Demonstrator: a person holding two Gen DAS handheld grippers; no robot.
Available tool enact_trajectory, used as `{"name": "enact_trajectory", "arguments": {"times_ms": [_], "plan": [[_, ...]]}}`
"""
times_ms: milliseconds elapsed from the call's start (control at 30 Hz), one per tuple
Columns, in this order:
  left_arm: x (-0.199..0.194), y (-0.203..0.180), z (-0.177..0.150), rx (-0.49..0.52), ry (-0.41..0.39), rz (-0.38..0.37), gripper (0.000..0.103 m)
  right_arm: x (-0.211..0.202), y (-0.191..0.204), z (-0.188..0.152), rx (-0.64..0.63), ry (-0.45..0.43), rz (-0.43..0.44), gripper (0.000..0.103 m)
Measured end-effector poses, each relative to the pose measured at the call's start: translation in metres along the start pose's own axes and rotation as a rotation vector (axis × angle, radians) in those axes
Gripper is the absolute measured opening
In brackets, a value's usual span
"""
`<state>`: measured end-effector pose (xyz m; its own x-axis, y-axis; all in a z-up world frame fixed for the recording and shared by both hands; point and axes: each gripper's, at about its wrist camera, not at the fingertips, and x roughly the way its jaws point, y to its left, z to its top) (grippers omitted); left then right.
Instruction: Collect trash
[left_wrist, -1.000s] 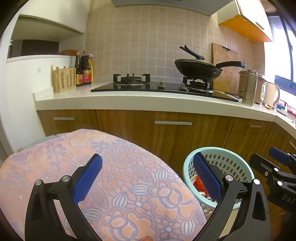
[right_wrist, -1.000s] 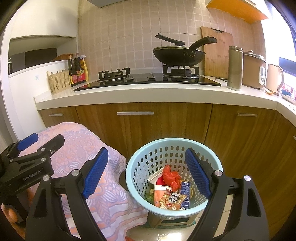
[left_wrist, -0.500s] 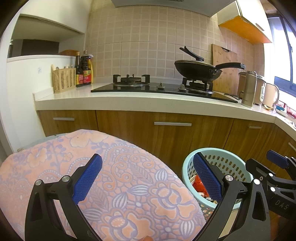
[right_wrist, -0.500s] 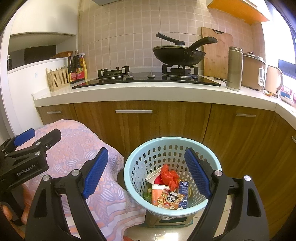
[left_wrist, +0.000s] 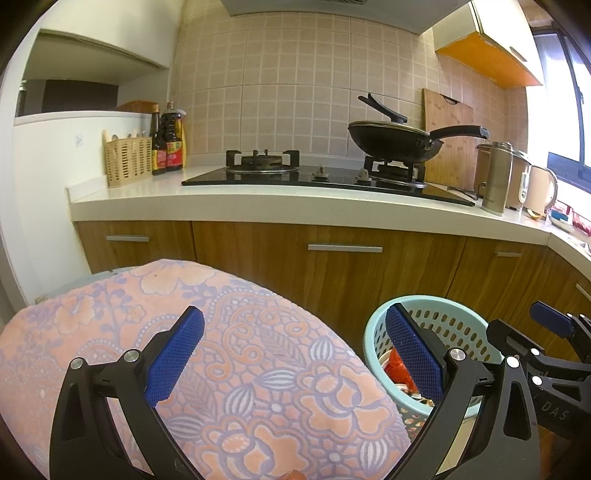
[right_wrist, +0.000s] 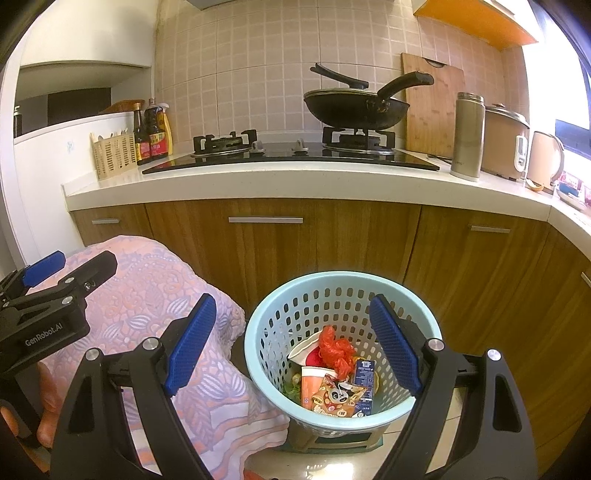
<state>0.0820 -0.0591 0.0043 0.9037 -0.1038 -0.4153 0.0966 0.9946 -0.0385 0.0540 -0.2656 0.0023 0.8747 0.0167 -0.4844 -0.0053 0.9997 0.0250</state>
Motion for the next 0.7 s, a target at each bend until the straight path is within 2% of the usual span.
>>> {"name": "enact_trajectory", "arguments": {"times_ms": [233, 333, 567, 700], "plan": [[-0.0004, -0.0019, 0.0011, 0.002, 0.002, 0.003, 0.096, 0.0002, -0.0001, -0.0005, -0.003, 0.0, -0.003, 0.081], [-0.0024, -0.0036, 0.0012, 0.014, -0.017, 0.037, 0.095, 0.0002, -0.0004, -0.0003, -0.002, 0.002, -0.001, 0.081], [0.0021, -0.0034, 0.0009, 0.009, 0.018, 0.023, 0.096, -0.0006, -0.0024, 0.0006, -0.007, -0.005, -0.011, 0.081], [0.0022, -0.0045, -0.0001, 0.018, 0.013, 0.033, 0.096, -0.0016, -0.0036, 0.001, -0.005, -0.009, -0.013, 0.081]]}}
